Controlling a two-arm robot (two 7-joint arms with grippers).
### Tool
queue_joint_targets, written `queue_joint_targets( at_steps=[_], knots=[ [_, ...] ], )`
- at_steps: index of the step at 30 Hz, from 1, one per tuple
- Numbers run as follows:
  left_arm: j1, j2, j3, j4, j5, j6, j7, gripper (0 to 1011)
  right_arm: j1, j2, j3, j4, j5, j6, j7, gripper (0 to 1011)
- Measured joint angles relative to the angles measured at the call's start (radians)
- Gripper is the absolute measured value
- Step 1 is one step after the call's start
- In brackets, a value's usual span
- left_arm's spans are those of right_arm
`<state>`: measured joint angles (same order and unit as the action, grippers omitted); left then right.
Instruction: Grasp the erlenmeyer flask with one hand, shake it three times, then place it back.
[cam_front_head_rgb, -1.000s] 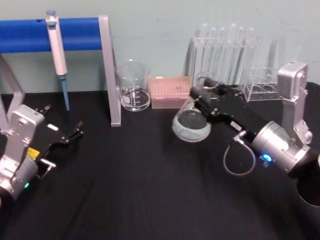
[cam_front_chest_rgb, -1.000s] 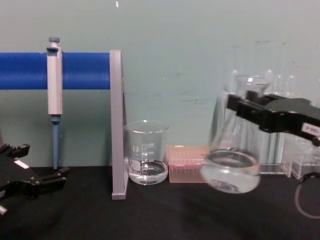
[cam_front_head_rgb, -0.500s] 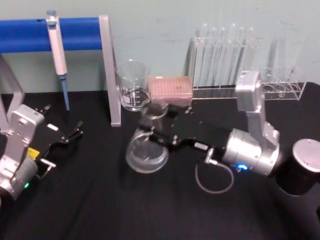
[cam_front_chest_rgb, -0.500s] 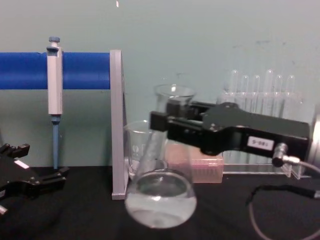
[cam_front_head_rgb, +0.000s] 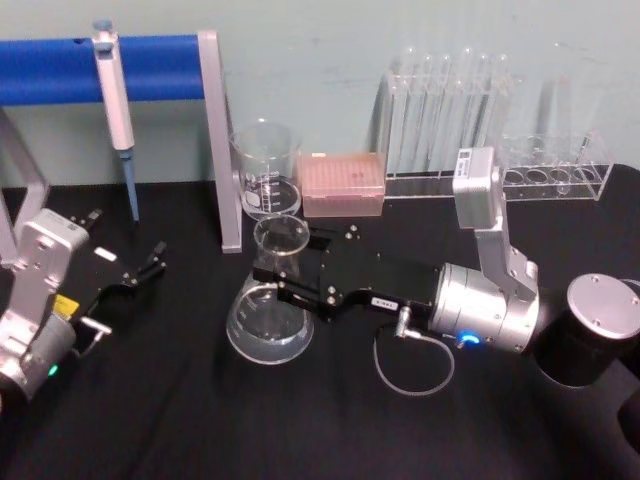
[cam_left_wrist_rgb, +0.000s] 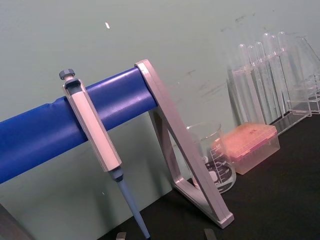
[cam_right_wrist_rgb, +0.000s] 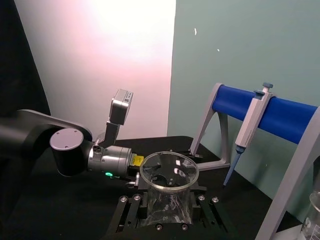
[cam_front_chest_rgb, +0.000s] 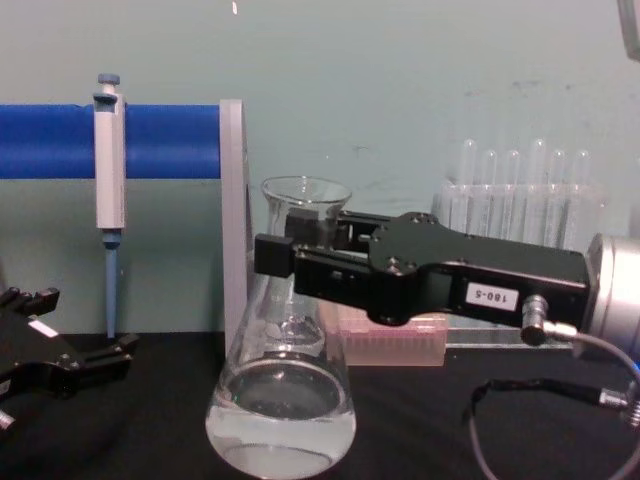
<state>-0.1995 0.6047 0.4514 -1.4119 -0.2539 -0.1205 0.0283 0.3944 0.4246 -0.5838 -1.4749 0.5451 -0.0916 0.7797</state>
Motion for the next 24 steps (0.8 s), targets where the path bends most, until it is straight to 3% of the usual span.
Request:
queue_joint_targets(
  at_steps=[3, 9, 12, 15, 18, 24],
  knots=[
    [0.000, 0.000, 0.000, 0.000, 0.000, 0.000, 0.000, 1001, 0.003, 0.003, -0.002, 0.004, 0.005, -0.005, -0.007, 453],
    [0.000, 0.000, 0.000, 0.000, 0.000, 0.000, 0.000, 1001, -0.015, 0.025, 0.028, -0.005, -0.002, -0.013, -0.092, 453],
    [0.000, 0.000, 0.000, 0.000, 0.000, 0.000, 0.000, 1001, -0.056, 0.044, 0.076, -0.035, -0.026, -0.004, -0.201, 453],
    [0.000, 0.000, 0.000, 0.000, 0.000, 0.000, 0.000, 1001, -0.089, 0.056, 0.113, -0.057, -0.041, 0.006, -0.267, 453],
    [0.000, 0.000, 0.000, 0.000, 0.000, 0.000, 0.000, 1001, -0.151, 0.075, 0.183, -0.093, -0.051, 0.020, -0.371, 453],
    [0.000, 0.000, 0.000, 0.000, 0.000, 0.000, 0.000, 1001, -0.224, 0.091, 0.271, -0.124, -0.042, 0.034, -0.456, 453]
  ],
)
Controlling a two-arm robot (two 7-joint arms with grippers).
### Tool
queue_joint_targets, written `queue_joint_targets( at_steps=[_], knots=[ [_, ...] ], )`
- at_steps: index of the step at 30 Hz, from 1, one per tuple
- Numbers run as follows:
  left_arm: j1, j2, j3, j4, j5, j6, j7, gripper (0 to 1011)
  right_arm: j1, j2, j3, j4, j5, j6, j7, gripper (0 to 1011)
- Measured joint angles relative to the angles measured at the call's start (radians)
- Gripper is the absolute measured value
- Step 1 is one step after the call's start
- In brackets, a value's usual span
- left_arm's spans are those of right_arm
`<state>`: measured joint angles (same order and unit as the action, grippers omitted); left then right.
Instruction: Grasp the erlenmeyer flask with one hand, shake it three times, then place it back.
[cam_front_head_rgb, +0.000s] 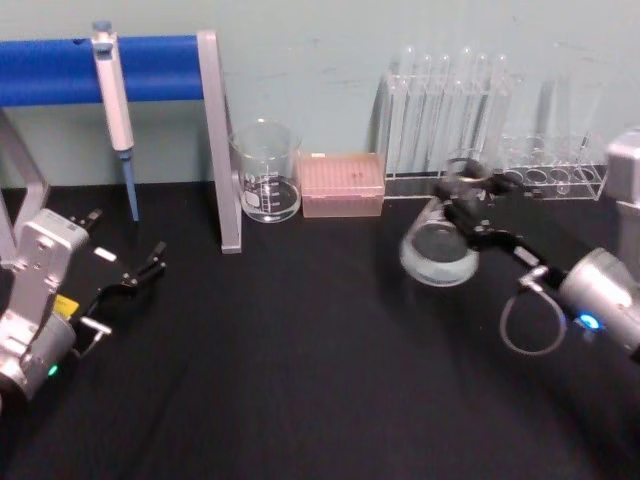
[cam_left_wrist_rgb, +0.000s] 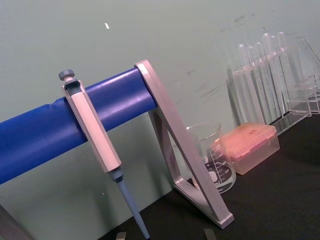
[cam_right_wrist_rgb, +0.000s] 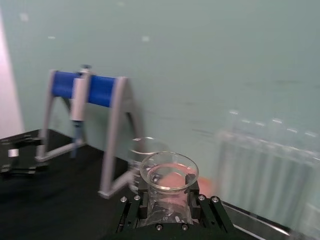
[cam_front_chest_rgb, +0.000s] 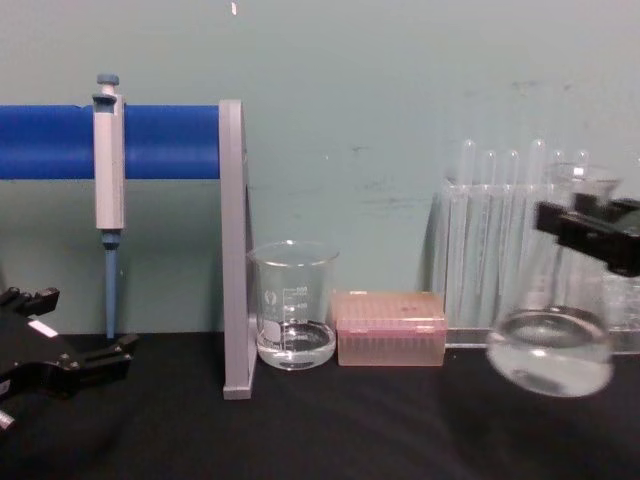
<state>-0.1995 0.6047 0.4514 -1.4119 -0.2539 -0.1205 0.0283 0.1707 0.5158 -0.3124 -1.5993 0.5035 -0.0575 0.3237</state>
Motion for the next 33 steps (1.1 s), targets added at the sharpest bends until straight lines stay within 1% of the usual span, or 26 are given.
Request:
queue_joint_targets(
  at_steps=[2, 3, 6, 7, 8, 13, 15, 18, 20, 21, 22, 23, 25, 27, 28, 29, 31, 33],
  knots=[
    [0.000, 0.000, 0.000, 0.000, 0.000, 0.000, 0.000, 1001, -0.017, 0.003, 0.019, -0.008, 0.001, 0.004, -0.018, 453],
    [0.000, 0.000, 0.000, 0.000, 0.000, 0.000, 0.000, 1001, -0.031, 0.004, 0.034, -0.016, 0.002, 0.007, -0.030, 453],
    [0.000, 0.000, 0.000, 0.000, 0.000, 0.000, 0.000, 1001, -0.051, 0.002, 0.059, -0.025, 0.002, 0.010, -0.049, 453],
    [0.000, 0.000, 0.000, 0.000, 0.000, 0.000, 0.000, 1001, -0.051, 0.002, 0.059, -0.025, 0.002, 0.010, -0.049, 453],
    [0.000, 0.000, 0.000, 0.000, 0.000, 0.000, 0.000, 1001, -0.056, 0.000, 0.067, -0.028, 0.001, 0.011, -0.052, 453],
    [0.000, 0.000, 0.000, 0.000, 0.000, 0.000, 0.000, 1001, -0.058, -0.007, 0.071, -0.030, -0.004, 0.011, -0.032, 453],
    [0.000, 0.000, 0.000, 0.000, 0.000, 0.000, 0.000, 1001, -0.052, -0.010, 0.062, -0.030, -0.007, 0.011, -0.006, 453],
    [0.000, 0.000, 0.000, 0.000, 0.000, 0.000, 0.000, 1001, -0.032, -0.018, 0.034, -0.026, -0.008, 0.012, 0.060, 453],
    [0.000, 0.000, 0.000, 0.000, 0.000, 0.000, 0.000, 1001, -0.021, -0.023, 0.017, -0.023, -0.009, 0.013, 0.093, 453],
    [0.000, 0.000, 0.000, 0.000, 0.000, 0.000, 0.000, 1001, -0.009, -0.027, 0.000, -0.019, -0.008, 0.014, 0.122, 453],
    [0.000, 0.000, 0.000, 0.000, 0.000, 0.000, 0.000, 1001, -0.009, -0.027, 0.000, -0.019, -0.008, 0.014, 0.122, 453],
    [0.000, 0.000, 0.000, 0.000, 0.000, 0.000, 0.000, 1001, 0.003, -0.031, -0.018, -0.015, -0.008, 0.014, 0.150, 453],
    [0.000, 0.000, 0.000, 0.000, 0.000, 0.000, 0.000, 1001, 0.014, -0.036, -0.036, -0.010, -0.006, 0.014, 0.177, 453],
    [0.000, 0.000, 0.000, 0.000, 0.000, 0.000, 0.000, 1001, 0.040, -0.044, -0.077, -0.002, -0.003, 0.014, 0.227, 453],
    [0.000, 0.000, 0.000, 0.000, 0.000, 0.000, 0.000, 1001, 0.040, -0.044, -0.077, -0.002, -0.003, 0.014, 0.227, 453],
    [0.000, 0.000, 0.000, 0.000, 0.000, 0.000, 0.000, 1001, 0.054, -0.048, -0.100, 0.003, -0.001, 0.012, 0.252, 453],
    [0.000, 0.000, 0.000, 0.000, 0.000, 0.000, 0.000, 1001, 0.067, -0.052, -0.120, 0.008, 0.001, 0.011, 0.274, 453],
    [0.000, 0.000, 0.000, 0.000, 0.000, 0.000, 0.000, 1001, 0.089, -0.057, -0.153, 0.017, 0.008, 0.009, 0.312, 453]
  ],
)
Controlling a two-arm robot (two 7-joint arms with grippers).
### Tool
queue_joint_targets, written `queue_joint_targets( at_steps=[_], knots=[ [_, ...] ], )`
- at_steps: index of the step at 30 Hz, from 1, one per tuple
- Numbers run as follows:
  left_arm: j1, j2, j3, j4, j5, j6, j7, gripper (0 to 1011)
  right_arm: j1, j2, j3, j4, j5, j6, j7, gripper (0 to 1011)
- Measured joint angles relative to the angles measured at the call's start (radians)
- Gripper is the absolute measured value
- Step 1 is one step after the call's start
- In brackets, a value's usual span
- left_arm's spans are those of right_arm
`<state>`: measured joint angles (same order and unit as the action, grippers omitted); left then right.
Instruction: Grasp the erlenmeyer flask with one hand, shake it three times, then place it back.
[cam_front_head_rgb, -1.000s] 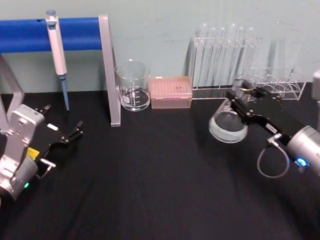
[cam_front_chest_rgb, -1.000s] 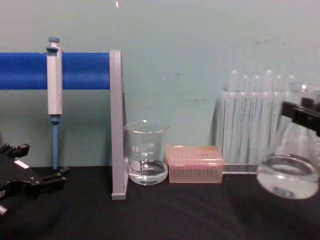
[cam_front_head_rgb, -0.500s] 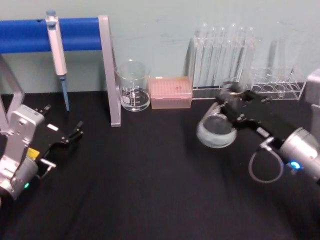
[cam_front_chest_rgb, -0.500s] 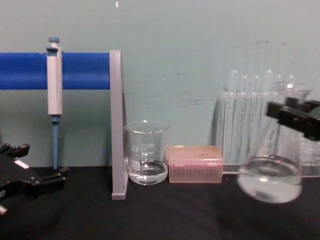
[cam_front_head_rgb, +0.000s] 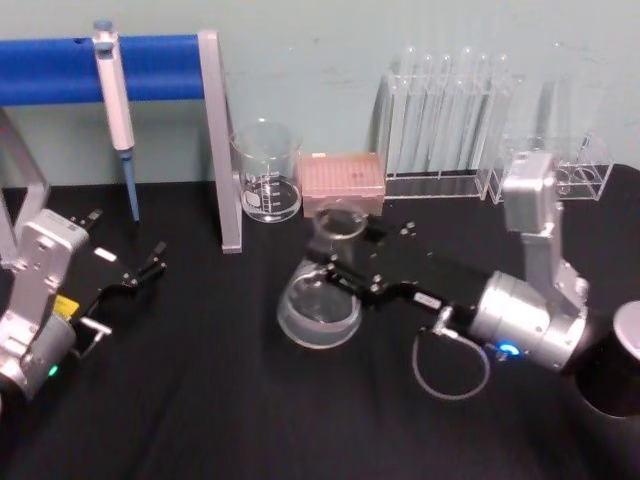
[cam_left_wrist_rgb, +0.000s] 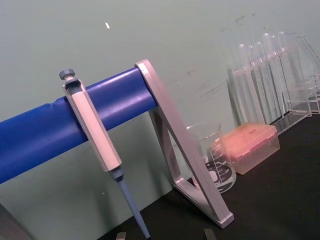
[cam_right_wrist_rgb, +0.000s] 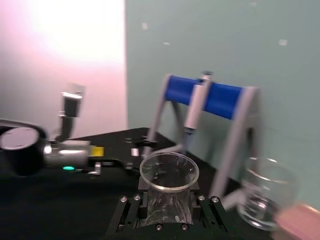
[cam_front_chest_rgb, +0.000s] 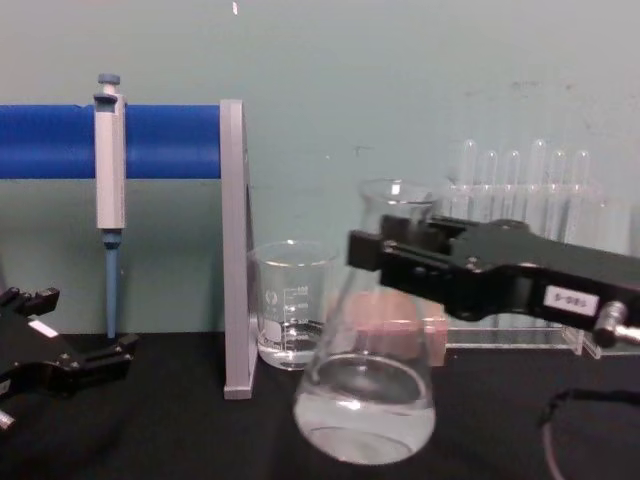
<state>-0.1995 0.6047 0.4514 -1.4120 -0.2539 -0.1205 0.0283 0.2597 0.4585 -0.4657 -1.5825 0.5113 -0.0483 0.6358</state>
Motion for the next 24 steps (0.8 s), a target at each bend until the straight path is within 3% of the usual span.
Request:
queue_joint_targets(
  at_steps=[5, 14, 19, 24],
  knots=[
    [0.000, 0.000, 0.000, 0.000, 0.000, 0.000, 0.000, 1001, 0.025, -0.003, -0.035, 0.012, 0.012, -0.001, 0.035, 453],
    [0.000, 0.000, 0.000, 0.000, 0.000, 0.000, 0.000, 1001, 0.045, 0.003, -0.060, 0.022, 0.027, -0.012, 0.041, 453],
    [0.000, 0.000, 0.000, 0.000, 0.000, 0.000, 0.000, 1001, 0.045, 0.010, -0.046, 0.023, 0.028, -0.026, 0.006, 453],
    [0.000, 0.000, 0.000, 0.000, 0.000, 0.000, 0.000, 1001, 0.027, 0.022, -0.001, 0.023, 0.028, -0.034, -0.059, 453]
  ],
)
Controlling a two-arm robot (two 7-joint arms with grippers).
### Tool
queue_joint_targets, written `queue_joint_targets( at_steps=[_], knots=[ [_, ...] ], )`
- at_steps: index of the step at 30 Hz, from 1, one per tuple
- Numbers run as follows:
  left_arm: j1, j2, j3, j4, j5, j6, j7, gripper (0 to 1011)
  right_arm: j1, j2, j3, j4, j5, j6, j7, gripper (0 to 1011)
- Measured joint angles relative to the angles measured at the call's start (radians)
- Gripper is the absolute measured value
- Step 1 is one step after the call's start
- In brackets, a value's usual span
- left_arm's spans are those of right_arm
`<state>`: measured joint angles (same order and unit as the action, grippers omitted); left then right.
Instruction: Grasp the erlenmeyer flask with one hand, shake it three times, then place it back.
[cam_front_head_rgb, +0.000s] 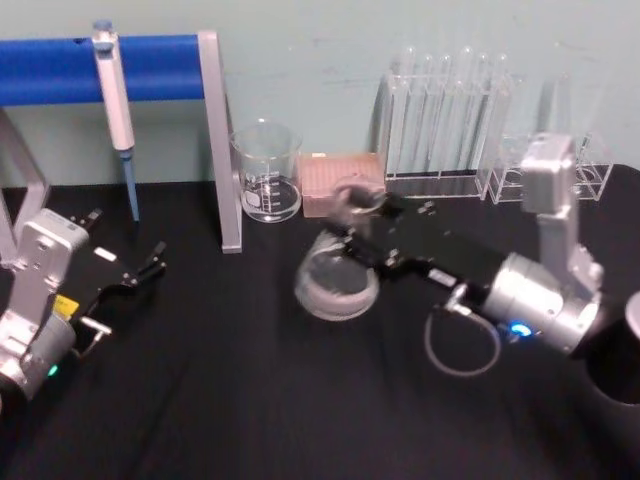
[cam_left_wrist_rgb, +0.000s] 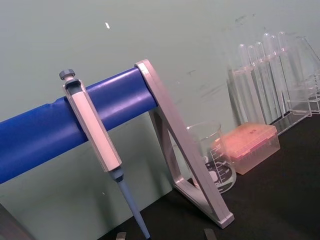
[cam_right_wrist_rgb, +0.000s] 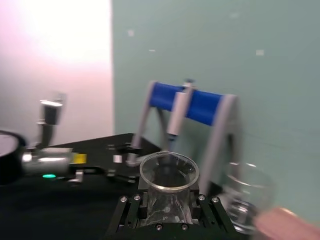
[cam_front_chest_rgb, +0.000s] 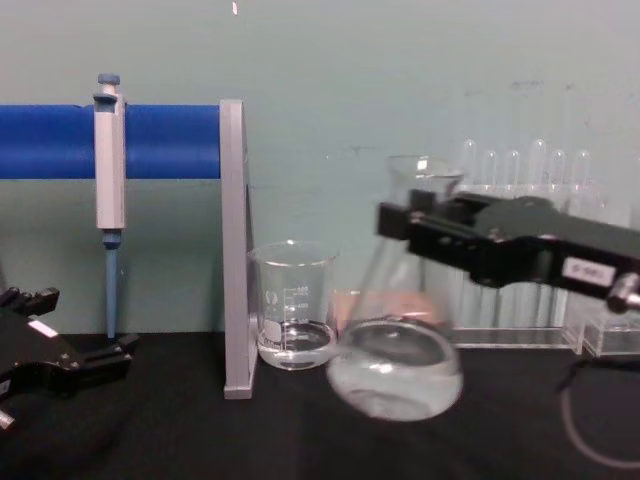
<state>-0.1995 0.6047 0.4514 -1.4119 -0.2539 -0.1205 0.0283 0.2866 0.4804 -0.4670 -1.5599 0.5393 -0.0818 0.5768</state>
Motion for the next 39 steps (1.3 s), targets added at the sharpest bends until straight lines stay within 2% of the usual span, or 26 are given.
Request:
queue_joint_targets(
  at_steps=[2, 6, 7, 9, 12, 19, 25, 29, 35, 39],
  knots=[
    [0.000, 0.000, 0.000, 0.000, 0.000, 0.000, 0.000, 1001, -0.009, 0.006, 0.019, -0.002, -0.001, 0.000, -0.025, 453],
    [0.000, 0.000, 0.000, 0.000, 0.000, 0.000, 0.000, 1001, -0.049, 0.029, 0.088, -0.008, -0.006, 0.005, -0.102, 453],
    [0.000, 0.000, 0.000, 0.000, 0.000, 0.000, 0.000, 1001, -0.049, 0.029, 0.088, -0.008, -0.006, 0.005, -0.102, 453],
    [0.000, 0.000, 0.000, 0.000, 0.000, 0.000, 0.000, 1001, -0.077, 0.041, 0.132, -0.015, -0.011, 0.012, -0.144, 453],
    [0.000, 0.000, 0.000, 0.000, 0.000, 0.000, 0.000, 1001, -0.105, 0.050, 0.169, -0.022, -0.014, 0.015, -0.177, 453],
    [0.000, 0.000, 0.000, 0.000, 0.000, 0.000, 0.000, 1001, -0.141, 0.051, 0.218, -0.031, -0.022, 0.021, -0.207, 453],
    [0.000, 0.000, 0.000, 0.000, 0.000, 0.000, 0.000, 1001, -0.136, 0.036, 0.220, -0.027, -0.030, 0.025, -0.189, 453],
    [0.000, 0.000, 0.000, 0.000, 0.000, 0.000, 0.000, 1001, -0.120, 0.021, 0.207, -0.018, -0.035, 0.032, -0.161, 453],
    [0.000, 0.000, 0.000, 0.000, 0.000, 0.000, 0.000, 1001, -0.078, 0.000, 0.158, 0.005, -0.033, 0.043, -0.091, 453],
    [0.000, 0.000, 0.000, 0.000, 0.000, 0.000, 0.000, 1001, -0.040, -0.015, 0.103, 0.021, -0.020, 0.046, -0.023, 453]
  ],
)
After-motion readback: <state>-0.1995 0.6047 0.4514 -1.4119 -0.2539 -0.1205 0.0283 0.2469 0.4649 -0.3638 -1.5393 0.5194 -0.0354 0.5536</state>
